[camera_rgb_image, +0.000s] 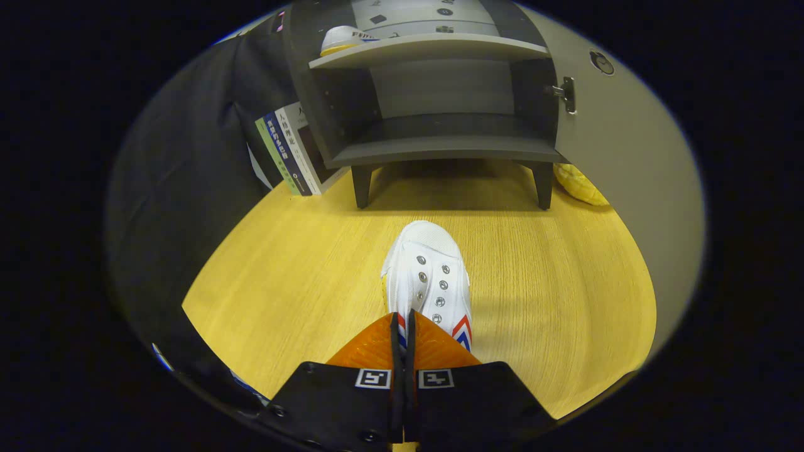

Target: Open the shoe cabinet door, grab the shoes and put them into the shoe cabinet, then close the shoe cabinet door.

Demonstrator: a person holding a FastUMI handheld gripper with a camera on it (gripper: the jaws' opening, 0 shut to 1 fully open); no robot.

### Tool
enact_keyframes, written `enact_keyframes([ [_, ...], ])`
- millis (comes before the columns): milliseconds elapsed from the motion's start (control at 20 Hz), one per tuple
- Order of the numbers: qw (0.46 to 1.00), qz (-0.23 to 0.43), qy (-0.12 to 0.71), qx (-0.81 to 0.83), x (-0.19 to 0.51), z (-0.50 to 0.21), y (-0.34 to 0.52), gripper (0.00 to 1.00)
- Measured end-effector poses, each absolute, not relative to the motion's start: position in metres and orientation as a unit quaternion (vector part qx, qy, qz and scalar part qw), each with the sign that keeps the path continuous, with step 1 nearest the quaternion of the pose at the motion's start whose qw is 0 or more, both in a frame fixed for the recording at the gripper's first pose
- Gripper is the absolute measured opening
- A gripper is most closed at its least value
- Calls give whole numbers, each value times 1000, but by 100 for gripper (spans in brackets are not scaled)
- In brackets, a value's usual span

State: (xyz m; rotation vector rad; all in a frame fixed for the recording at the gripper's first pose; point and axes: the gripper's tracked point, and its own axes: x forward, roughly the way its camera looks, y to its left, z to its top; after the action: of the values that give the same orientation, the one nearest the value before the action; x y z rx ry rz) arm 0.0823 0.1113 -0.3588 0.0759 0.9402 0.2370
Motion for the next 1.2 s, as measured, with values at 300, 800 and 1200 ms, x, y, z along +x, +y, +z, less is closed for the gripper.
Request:
enact_keyframes([
  [300,908,133,394,53,112,-295,117,2],
  [800,940,153,291,95,170,-174,125,2],
  [1200,959,152,219,101,229,-96,125,2],
])
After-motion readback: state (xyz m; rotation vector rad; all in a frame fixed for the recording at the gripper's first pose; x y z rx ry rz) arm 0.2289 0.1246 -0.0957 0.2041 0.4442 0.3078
